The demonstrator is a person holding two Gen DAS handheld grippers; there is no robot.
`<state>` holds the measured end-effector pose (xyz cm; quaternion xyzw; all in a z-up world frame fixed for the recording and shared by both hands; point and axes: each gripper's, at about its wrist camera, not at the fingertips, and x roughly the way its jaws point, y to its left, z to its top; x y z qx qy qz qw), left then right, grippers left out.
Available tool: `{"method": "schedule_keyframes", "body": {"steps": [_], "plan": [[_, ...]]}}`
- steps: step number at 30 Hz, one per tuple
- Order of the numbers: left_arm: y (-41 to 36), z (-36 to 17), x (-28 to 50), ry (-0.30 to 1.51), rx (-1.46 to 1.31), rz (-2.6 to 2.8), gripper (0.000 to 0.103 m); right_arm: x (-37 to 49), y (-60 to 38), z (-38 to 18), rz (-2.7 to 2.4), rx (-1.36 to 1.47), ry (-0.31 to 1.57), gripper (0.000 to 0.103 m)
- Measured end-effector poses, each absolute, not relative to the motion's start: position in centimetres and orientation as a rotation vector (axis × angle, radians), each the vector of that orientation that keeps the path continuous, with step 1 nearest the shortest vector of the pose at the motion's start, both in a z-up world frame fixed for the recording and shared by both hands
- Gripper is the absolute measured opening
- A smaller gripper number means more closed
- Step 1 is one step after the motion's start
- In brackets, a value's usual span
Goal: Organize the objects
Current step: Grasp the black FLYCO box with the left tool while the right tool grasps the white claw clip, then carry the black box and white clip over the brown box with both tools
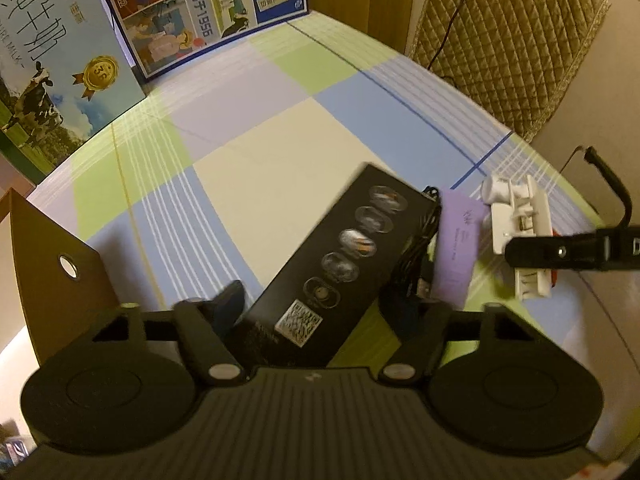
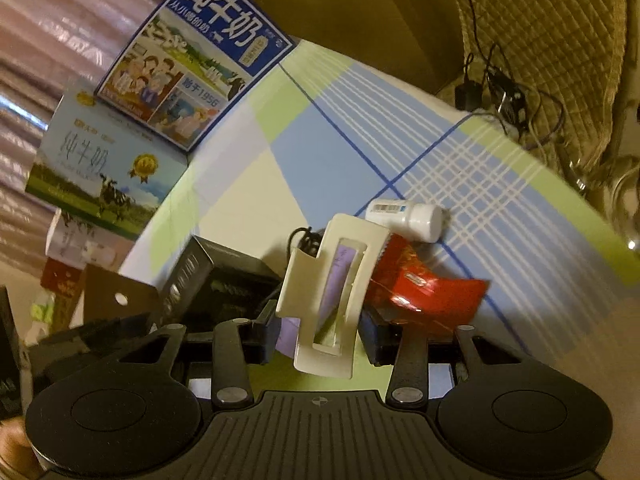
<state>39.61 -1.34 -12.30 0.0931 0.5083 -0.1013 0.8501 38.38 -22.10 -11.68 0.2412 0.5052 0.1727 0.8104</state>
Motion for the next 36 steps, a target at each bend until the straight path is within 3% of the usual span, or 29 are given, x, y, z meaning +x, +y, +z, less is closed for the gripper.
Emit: {"method": "schedule_keyframes", "body": {"steps": [3,5,25,36], "plan": [[-1.3,-12.0,39.0,1.083,0.144,-0.199,0.042,37.7,-22.4,-11.5,0.390,0.479,1.082,0.039],[-1.3,-11.8,38.4,1.096,0.110,-0.178,0.038,37.3,-22.4,-11.4,0.409,0.447,1.088,0.039],[-1.4,-11.0,24.7,1.174,-0.059,-0.009,0.038,31.3,-24.5,-10.0,0.548,0.273,1.124,0.039],[-2.2,-12.4,25.4,1.167,-0.058,0.020,0.044,29.0,-25.7,-9.1,0.544,0.260,1.108,0.039]]}}
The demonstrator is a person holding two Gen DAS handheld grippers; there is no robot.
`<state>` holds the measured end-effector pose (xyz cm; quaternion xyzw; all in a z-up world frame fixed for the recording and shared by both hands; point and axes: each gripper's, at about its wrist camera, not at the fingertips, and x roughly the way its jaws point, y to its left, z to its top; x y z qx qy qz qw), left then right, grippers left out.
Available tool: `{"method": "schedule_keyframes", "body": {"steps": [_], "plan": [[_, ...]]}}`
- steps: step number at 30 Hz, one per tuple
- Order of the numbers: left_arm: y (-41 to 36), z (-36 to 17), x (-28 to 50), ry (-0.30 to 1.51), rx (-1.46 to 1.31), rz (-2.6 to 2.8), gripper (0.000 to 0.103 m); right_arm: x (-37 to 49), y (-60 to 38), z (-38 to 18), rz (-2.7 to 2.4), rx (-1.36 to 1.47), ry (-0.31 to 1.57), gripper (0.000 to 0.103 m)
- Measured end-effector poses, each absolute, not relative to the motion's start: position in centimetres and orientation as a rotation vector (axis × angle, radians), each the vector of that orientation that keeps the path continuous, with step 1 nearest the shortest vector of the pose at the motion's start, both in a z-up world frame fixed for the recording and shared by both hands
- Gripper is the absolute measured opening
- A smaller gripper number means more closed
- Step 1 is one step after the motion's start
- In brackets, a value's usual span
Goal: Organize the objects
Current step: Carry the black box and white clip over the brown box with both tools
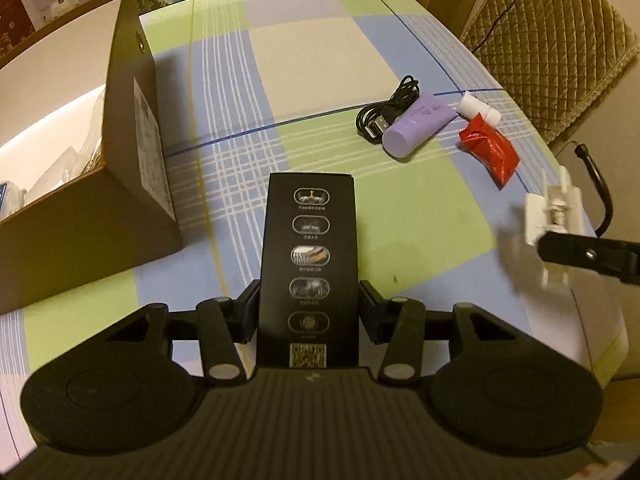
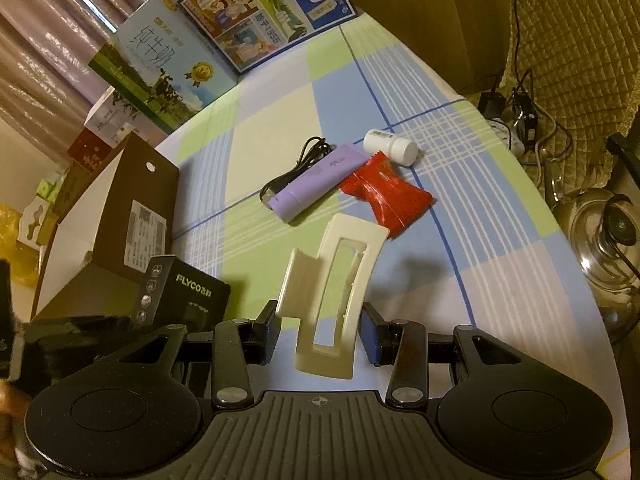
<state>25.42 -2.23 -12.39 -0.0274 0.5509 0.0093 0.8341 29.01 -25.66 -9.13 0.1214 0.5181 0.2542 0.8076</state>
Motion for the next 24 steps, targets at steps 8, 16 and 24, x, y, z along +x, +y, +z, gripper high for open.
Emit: {"method": "schedule_keyframes", "body": {"steps": [8,16,24], "plan": [[-2.2,-11.9,24.6,1.111,-0.042,0.022,0.038,27.9,-25.8,-8.3,0.550,0.249,1.089,0.039],[0.0,-10.9,21.6,1.097,-0.105,0.060,0.038,27.4,-23.6,-7.6,0.610,0.213,1.077,0.039],[4.4,-9.2,17.6,1.054,-0.190,0.171,0.038,27.3,-19.2,-7.2,0.717,0.157,1.079,0.039]]}}
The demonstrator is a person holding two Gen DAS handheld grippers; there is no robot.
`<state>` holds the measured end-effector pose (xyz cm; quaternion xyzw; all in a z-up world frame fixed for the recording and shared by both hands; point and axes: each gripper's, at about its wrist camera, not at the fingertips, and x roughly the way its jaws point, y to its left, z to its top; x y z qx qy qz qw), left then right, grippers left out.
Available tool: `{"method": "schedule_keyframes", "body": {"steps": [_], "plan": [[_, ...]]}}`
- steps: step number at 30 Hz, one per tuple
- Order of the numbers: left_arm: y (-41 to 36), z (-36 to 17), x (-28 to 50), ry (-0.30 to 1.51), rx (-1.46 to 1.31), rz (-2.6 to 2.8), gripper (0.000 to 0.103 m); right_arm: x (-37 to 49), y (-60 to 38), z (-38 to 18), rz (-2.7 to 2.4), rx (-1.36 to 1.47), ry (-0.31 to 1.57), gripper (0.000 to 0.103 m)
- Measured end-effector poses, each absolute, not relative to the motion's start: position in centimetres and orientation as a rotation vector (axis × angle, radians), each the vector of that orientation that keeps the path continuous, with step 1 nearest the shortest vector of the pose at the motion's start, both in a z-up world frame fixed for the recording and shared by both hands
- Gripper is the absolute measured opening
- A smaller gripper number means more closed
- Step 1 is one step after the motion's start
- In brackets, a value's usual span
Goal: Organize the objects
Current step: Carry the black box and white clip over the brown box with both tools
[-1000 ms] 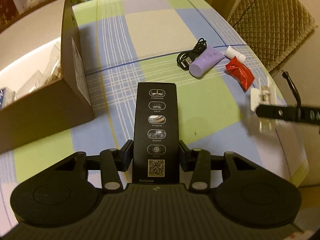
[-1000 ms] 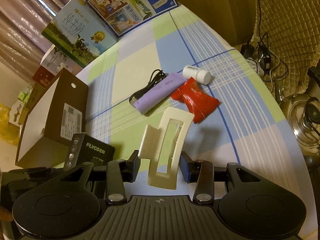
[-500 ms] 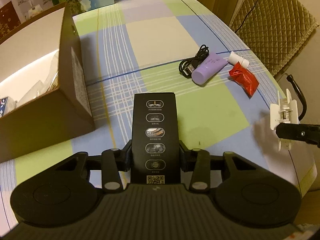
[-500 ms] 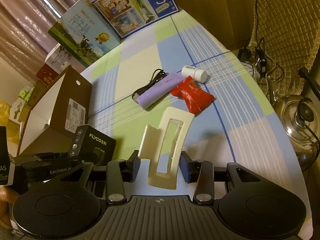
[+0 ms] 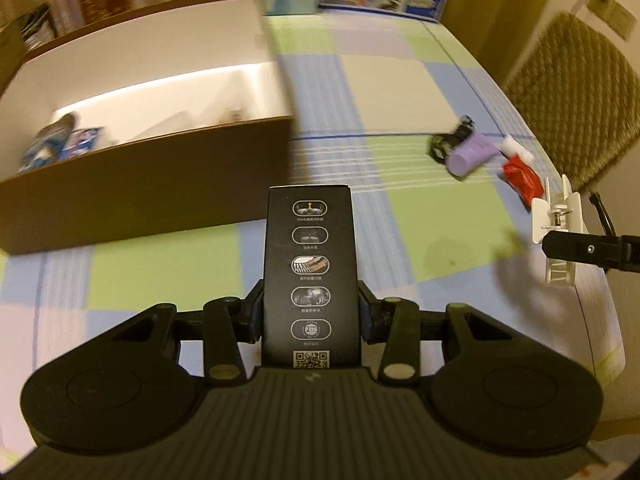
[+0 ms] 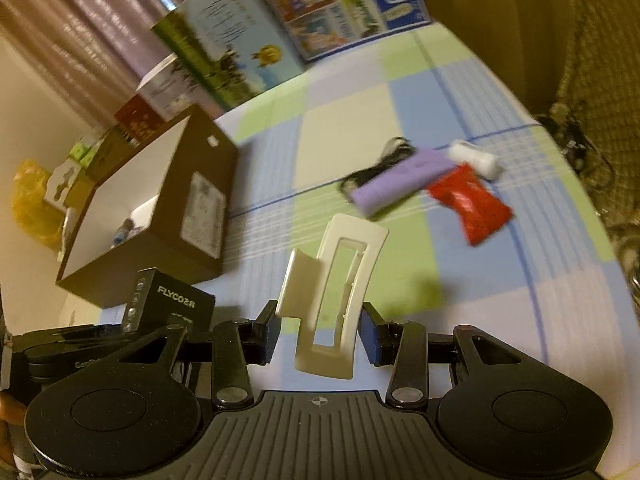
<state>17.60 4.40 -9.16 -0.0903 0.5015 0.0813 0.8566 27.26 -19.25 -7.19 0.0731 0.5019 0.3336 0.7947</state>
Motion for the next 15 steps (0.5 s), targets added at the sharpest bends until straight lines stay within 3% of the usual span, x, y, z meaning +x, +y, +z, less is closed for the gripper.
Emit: {"method": "schedule_keyframes", "body": {"steps": [15], "plan": [[14.4,-3.8,9.2,0.933,-0.312,0.406,0.038,25.3,-8.9,-4.9,0.990,0.080,1.035,0.039]]}}
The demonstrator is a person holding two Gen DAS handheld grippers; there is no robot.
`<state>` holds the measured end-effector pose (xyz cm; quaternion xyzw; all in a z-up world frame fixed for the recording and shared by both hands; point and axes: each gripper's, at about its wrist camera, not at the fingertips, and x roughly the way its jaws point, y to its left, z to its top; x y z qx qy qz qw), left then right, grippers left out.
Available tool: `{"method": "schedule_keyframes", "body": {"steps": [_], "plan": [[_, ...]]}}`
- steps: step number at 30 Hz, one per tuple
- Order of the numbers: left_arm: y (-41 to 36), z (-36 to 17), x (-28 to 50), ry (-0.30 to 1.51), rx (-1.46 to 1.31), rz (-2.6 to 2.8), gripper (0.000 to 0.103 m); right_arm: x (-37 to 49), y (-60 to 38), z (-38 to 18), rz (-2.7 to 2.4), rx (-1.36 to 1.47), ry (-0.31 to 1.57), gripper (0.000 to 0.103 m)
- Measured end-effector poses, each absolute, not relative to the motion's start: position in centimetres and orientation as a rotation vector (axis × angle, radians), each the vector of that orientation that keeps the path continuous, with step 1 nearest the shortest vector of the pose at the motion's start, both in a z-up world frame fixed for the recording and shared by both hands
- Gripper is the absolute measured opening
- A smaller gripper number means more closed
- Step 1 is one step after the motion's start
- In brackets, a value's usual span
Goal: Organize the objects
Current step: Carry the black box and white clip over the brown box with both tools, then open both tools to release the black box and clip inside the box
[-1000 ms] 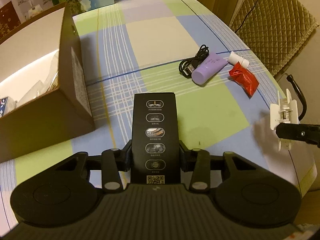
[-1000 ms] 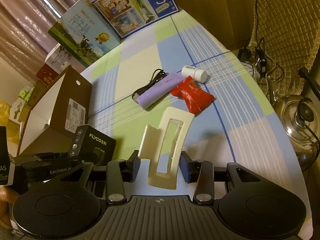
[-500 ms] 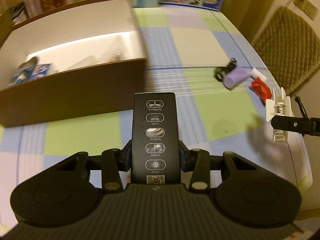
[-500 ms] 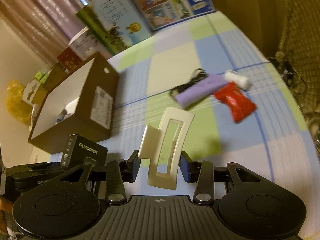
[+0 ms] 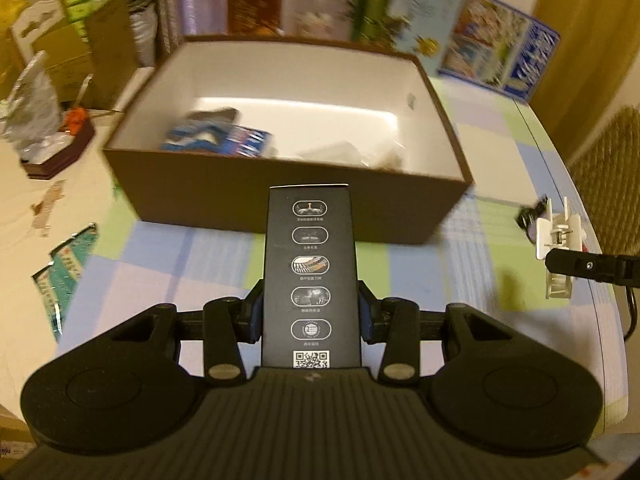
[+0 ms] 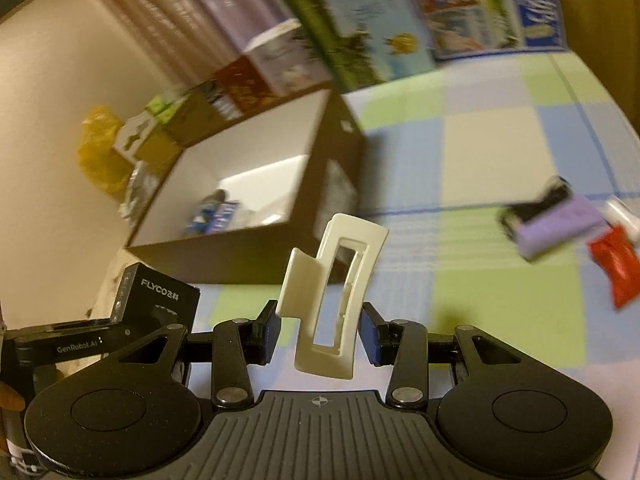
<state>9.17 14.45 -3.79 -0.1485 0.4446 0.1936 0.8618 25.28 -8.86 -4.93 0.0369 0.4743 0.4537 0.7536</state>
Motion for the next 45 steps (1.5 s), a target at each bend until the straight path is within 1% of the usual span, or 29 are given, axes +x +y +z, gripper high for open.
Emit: {"method": "schedule_keyframes", "body": {"steps": [6,11,16,21,25,32,38,45], "plan": [[17.7,-0.9,7.7,0.873,-0.328,0.442,0.038,25.1,-4.7,-3.7,1.070,0.074,1.000,0.039],[20.4,1.5,8.5,0.828,-0.315,0.433,0.038,25.7,-1.3,-2.9,1.111,0.071,0.954,0.039],[22.6,3.7,10.9,0.770,-0.282,0.401,0.038,27.3,2.2,-2.6,1.110,0.058,0.938,0.039],[24.5,4.4,15.1,0.730,-0.265,0.372,0.038,29.2,5.0,-3.0,1.099,0.019,0.943,0.039],[25.8,3.3,19.4,0.745,-0.269,0.352,0.038,30.6,7.2,-3.5,1.085,-0.031,0.943,0.039],[27.1,-0.7,26.8,0.832,-0.265,0.311,0.038,33.4,10.4,-5.4,1.040,-0.115,0.971,0.039],[27.6,-4.2,30.9,0.898,-0.263,0.297,0.038,35.5,12.4,-6.9,1.003,-0.173,0.999,0.039],[28.1,-7.2,34.2,0.920,-0.225,0.314,0.038,36.4,14.4,-8.0,0.984,-0.228,1.011,0.038]]}}
